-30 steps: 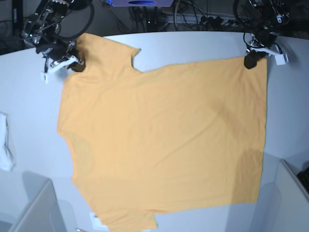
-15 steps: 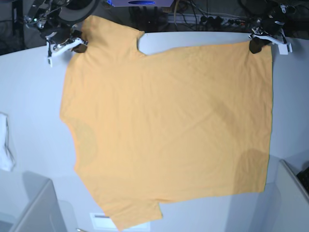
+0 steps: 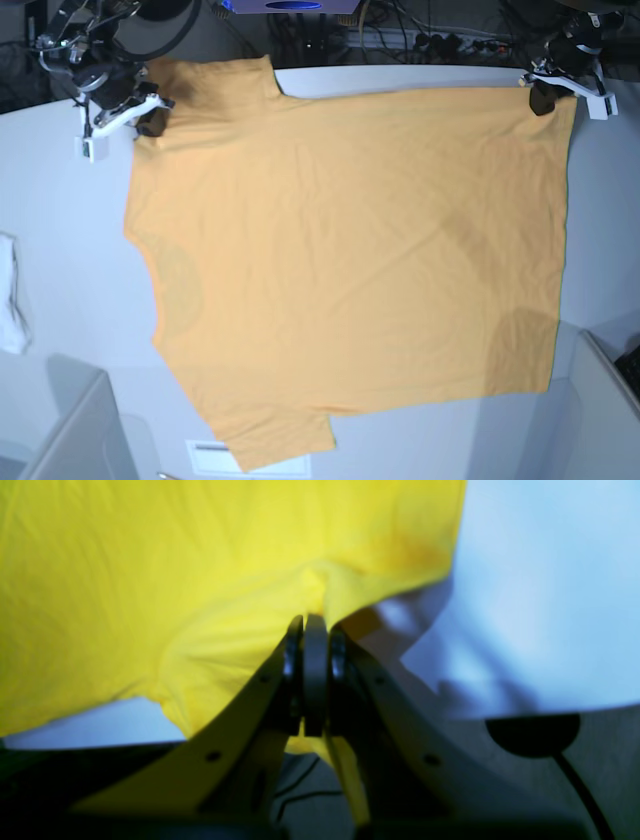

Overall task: Fold the T-shirt properly
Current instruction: 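Lift both shoulder corners and drag the shirt toward the robot, then release the shoulders and regrasp the shirt's collar-side edge with both grippers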

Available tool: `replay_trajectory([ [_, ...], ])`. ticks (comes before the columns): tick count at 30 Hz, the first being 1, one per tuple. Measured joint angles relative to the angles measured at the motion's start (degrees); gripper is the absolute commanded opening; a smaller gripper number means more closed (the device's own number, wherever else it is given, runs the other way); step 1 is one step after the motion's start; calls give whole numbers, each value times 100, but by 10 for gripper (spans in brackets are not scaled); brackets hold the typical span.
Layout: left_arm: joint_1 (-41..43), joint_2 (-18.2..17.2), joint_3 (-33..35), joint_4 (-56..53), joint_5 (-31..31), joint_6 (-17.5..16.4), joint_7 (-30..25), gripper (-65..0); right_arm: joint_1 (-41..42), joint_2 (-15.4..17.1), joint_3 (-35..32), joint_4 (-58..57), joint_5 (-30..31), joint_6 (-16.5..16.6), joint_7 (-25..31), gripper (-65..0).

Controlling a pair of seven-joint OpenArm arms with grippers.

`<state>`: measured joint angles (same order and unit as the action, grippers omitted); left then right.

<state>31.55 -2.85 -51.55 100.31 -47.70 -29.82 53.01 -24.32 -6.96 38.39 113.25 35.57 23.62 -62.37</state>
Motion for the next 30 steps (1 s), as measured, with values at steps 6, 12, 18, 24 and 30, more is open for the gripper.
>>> replay_trajectory([
  [6, -313, -221, 396, 229, 317, 459, -4, -650, 326, -2, -4, 0, -74, -2, -70, -650],
  [12, -542, -179, 527, 227, 728, 501, 22, -650, 680, 0, -4, 0, -55, 0, -70, -650],
  [18, -750, -192, 525, 227, 739, 546, 35, -650, 1303, 15, -4, -2, -90, -4, -481, -650],
  [24, -929, -195, 527, 227, 732, 544, 26, -650, 1943, 20, -15, -107, -90, -20, -796, -650],
  [30, -1051, -192, 522, 225, 739, 549, 39, -650, 2264, 37, -142, -656, -155, -332, -940, -650],
])
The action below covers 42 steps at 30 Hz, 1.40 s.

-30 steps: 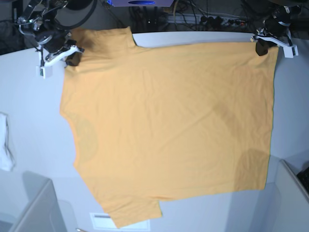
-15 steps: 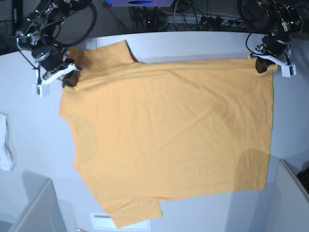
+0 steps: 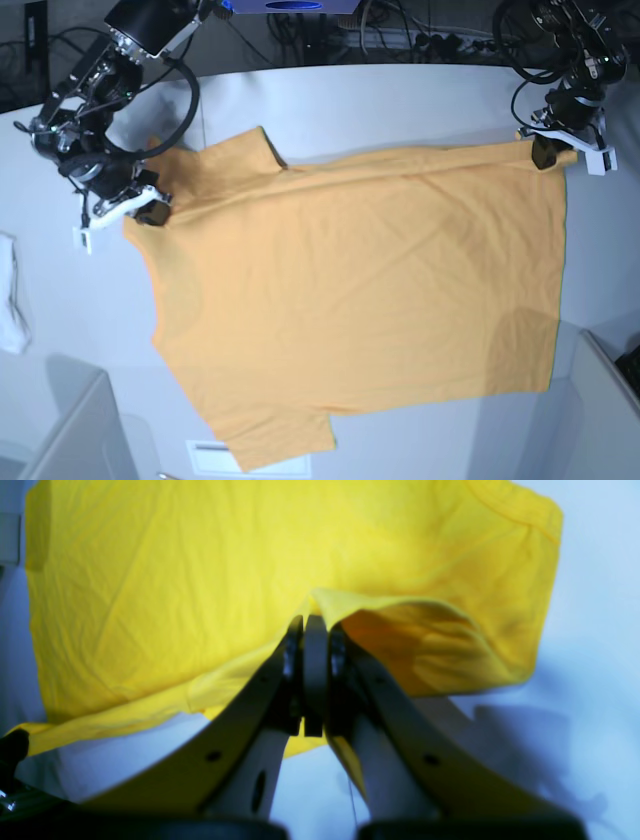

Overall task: Fold the T-shirt properly
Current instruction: 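Release the shoulders and regrasp the shirt's collar-side edge with both grippers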

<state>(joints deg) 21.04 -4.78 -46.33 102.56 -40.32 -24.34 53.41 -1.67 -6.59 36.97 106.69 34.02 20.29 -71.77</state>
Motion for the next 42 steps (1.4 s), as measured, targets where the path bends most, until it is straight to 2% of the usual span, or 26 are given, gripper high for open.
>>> replay_trajectory([
  [3, -116, -7, -7, -15, 46, 31, -24, -650, 63, 107, -376, -151, 48, -17, 31, -650],
  [6, -214, -20, 11, -31, 525, 232, 2, -650, 262, 120, -549, -411, 48, -48, 39, -650],
  [8, -315, -46, 140, -59, 647, 219, -7, -650, 369, 120, -564, -564, 48, -306, 52, -650],
  [11, -409, -46, 315, -61, 868, 210, -28, -650, 522, 122, -560, -785, 22, -363, -7, -650],
  [28, -925, -48, 339, -118, 981, 210, -4, -650, 1478, 302, -570, -2103, 24, -400, -192, -650],
  [31, -1038, -118, 350, -372, 968, 358, 0, -650, 1663, 529, -1005, -2505, 2, -407, -79, -650],
  [32, -1073, -153, 352, -472, 981, 483, -7, -650, 1700, 586, -1176, -2594, 4, -404, 66, -650],
  [34, -1154, -201, 345, -645, 986, 507, -7, -650, 1757, 629, -1344, -2778, 33, -407, 315, -650],
  [42, -1419, -315, 356, -1023, 988, 555, -4, -650, 2015, 767, -1405, -3580, -4, -435, 518, -650],
])
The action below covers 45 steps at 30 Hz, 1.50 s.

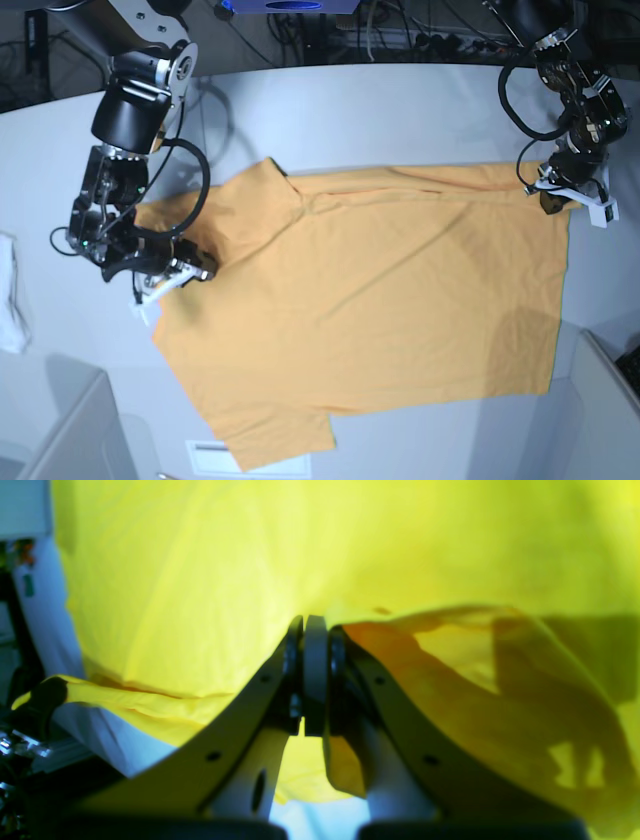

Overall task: Fold the T-shirt properly
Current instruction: 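Release the shoulders and regrasp the shirt's collar-side edge with both grippers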

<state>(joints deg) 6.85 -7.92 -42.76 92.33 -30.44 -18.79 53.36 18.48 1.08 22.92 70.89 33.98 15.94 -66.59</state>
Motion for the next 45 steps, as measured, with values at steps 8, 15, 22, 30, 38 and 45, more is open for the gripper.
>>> replay_trajectory([
  [8, -61, -9, 107, -7, 2, 2, -4, -650, 376, -20, -7, -42, 26, 0, -2, -650],
  [15, -321, -162, 350, -234, -9, 35, -39, -650, 531, 2, -7, -710, 11, -4, 442, -650],
  [22, -560, -186, 361, -422, 2, 35, -24, -650, 706, 81, -111, -1027, -44, -11, 664, -650],
  [30, -719, -264, 348, -872, 9, 42, -42, -650, 942, 70, -442, -1344, -352, -11, 1178, -650],
  [38, -1067, -273, 374, -1150, 20, 39, -70, -650, 962, 212, -472, -1766, -380, -13, 1633, -650],
  [45, -1285, -319, 382, -1272, 509, 39, -39, -650, 955, 227, -472, -1777, -356, -11, 1694, -650],
])
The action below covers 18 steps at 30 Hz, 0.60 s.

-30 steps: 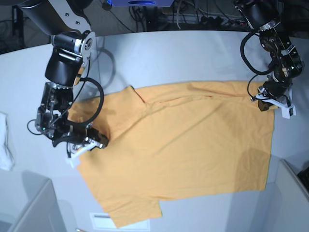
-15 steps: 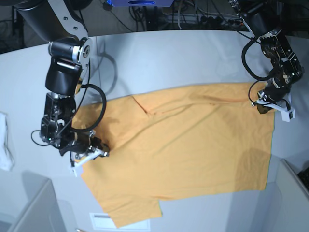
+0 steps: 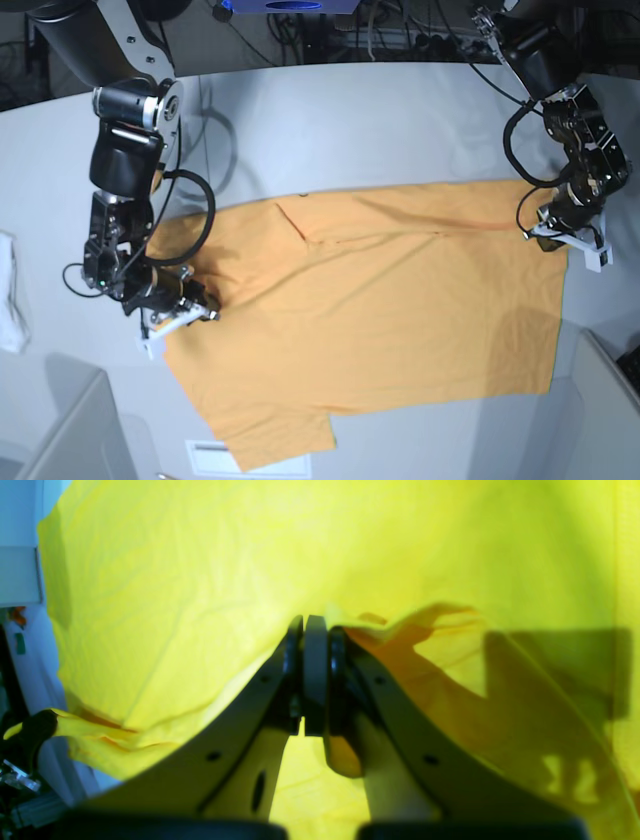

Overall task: Fold the T-shirt properly
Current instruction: 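Release the shoulders and regrasp the shirt's collar-side edge with both grippers, then pull the collar edge toward the robot with both grippers, straightening the shirt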

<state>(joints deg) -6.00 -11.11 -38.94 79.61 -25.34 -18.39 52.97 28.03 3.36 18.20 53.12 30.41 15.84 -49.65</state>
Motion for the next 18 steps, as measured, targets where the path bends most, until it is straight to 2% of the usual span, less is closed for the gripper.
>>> replay_trajectory([
  [3, -31, 2, -22, 2, 2, -2, 0, -650, -2, -7, 7, 0, -7, -2, -4, -650],
  [5, -15, -2, -28, 24, 4, -2, 2, -650, -2, -11, 7, 0, -7, 0, -2, -531],
  [6, -17, -4, -31, 26, 4, -2, 2, -627, -2, -13, 24, 0, -9, 0, 0, -473],
  [7, -24, 0, -37, 26, 9, -2, 0, -561, -17, -22, 39, 15, -4, 0, 26, -437],
  [10, -52, -4, -39, 26, 24, 0, -4, -352, -170, -28, 57, 254, -11, -2, 149, -429],
  [11, -61, -2, -42, 26, 20, -2, -4, -288, -262, -33, 55, 424, -2, -109, 282, -429],
  [14, -116, -2, -55, 33, 7, -20, -4, -179, -610, -42, 66, 1141, 61, -872, 621, -429],
  [15, -149, -7, -63, 57, 9, -20, -2, -165, -776, -72, 70, 1460, 33, -1060, 809, -429],
  [18, -173, 46, -234, 439, -31, -59, 9, -163, -1287, -199, 92, 2267, 55, -1318, 1314, -429],
])
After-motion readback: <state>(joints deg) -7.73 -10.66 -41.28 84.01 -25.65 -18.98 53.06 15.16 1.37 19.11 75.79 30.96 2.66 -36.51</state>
